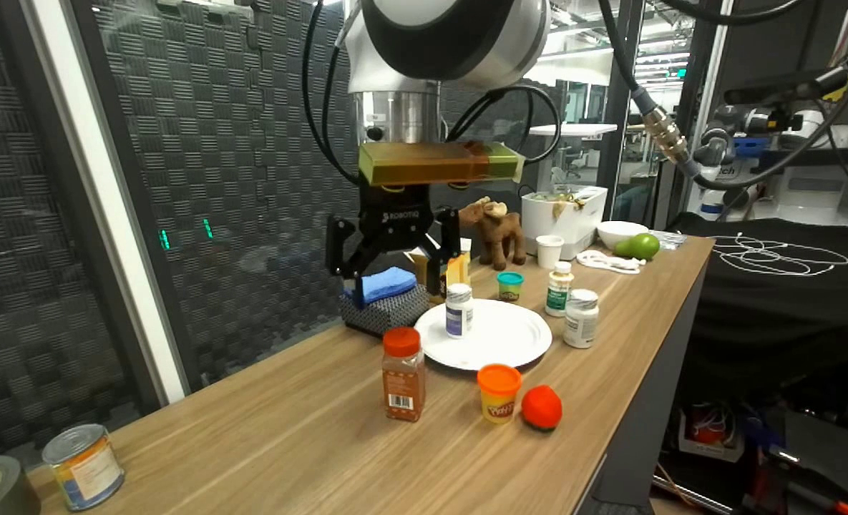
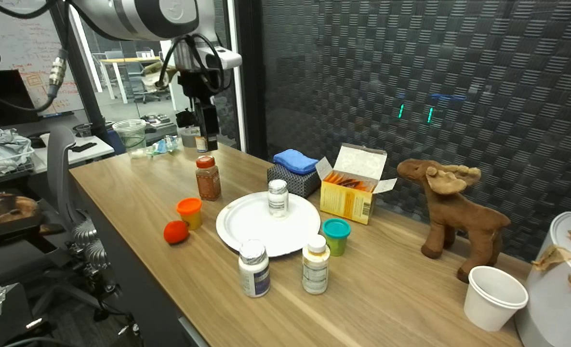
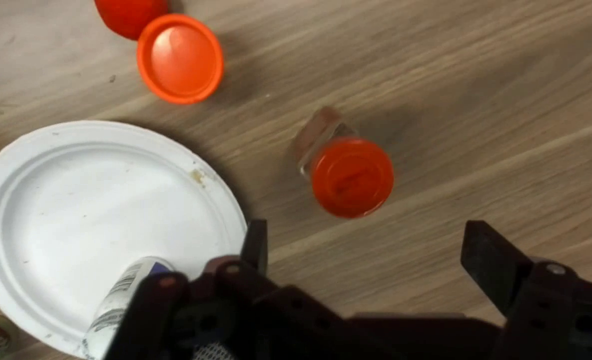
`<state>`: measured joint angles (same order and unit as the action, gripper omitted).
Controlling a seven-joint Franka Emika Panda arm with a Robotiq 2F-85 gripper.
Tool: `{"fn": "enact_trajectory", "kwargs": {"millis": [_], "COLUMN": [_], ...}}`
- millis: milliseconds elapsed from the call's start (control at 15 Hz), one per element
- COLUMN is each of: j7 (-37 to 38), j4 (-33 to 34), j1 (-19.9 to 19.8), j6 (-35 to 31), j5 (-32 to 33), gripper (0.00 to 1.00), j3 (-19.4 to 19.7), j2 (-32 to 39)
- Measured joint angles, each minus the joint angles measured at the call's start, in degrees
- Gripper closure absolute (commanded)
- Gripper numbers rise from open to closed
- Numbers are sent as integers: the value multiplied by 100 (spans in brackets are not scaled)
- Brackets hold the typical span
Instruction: Put the bottles on the tray
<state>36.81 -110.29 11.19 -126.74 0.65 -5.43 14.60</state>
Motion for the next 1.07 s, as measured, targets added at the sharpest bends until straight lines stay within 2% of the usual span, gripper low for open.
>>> {"fn": "enact_trajectory", "kwargs": {"millis": [533,1067], "j7": [-488,-976], "j4": [-306,-365], "j1": [78,77], "j6": [370,224], "j5": [-31,-18], "gripper": [0,0], "j3": [-150,-131], "j2": [6,103]}}
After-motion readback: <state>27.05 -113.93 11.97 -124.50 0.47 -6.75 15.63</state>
